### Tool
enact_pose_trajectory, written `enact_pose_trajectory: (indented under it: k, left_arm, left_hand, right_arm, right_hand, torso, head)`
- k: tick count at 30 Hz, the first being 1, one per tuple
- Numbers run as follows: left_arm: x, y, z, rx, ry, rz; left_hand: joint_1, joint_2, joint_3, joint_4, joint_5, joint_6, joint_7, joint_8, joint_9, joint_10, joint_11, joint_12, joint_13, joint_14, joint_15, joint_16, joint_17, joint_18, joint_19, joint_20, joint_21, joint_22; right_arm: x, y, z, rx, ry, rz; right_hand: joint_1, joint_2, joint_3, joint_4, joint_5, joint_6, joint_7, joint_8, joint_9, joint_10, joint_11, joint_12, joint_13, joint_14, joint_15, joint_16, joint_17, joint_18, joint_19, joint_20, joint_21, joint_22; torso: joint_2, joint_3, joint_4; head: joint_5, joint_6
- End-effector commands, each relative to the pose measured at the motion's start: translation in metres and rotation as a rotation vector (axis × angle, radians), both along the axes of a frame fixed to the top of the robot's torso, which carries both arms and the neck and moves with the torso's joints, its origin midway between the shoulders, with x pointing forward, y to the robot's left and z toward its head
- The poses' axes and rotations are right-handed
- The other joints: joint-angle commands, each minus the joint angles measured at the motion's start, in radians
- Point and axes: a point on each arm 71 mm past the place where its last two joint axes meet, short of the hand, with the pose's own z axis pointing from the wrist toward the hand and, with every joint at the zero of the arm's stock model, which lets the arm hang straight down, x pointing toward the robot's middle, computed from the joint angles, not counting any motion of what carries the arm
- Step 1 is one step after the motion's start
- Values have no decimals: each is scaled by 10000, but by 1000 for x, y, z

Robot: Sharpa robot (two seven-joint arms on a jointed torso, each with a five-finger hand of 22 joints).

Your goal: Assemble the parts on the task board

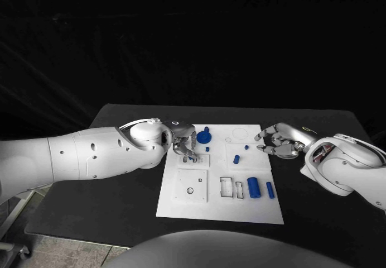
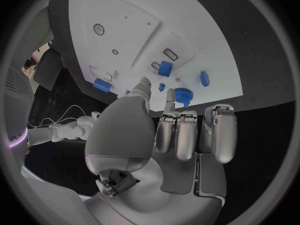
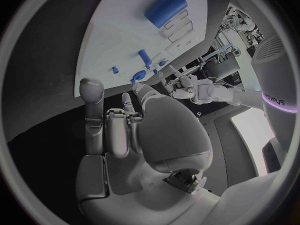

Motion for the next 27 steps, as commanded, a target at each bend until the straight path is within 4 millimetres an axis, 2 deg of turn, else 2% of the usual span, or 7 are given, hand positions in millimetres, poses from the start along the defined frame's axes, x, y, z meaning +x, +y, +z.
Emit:
enact_pose_trajectory:
  k: [1,27]
  left_arm:
    - [0,-1,-3,677,51,115]
    - [0,-11,-20,1001,586,25]
  left_hand:
    - [-95,32,-1,63,-40,39,45,-8,14,1045,51,-17,2620,1039,51,24,2634,-21,356,81,-75,2345]
    - [281,321,173,-71,89,273,16,109,177,1045,74,-17,2620,1039,88,24,2634,-8,330,146,-112,2331]
  right_arm:
    - [-1,1,0,35,-30,71]
    - [-1,0,-1,-7,31,71]
  right_hand:
    - [-17,-24,43,13,-35,81,20,-36,-15,700,64,-22,2199,621,37,-24,277,-58,-52,2,-51,0]
    - [7,-37,101,-33,64,75,21,-46,-42,695,62,-27,2192,620,36,-25,269,-56,-47,2,-69,11]
  torso:
    - [-1,9,-9]
    - [-7,12,6]
  head:
    - [32,2]
    - [7,2]
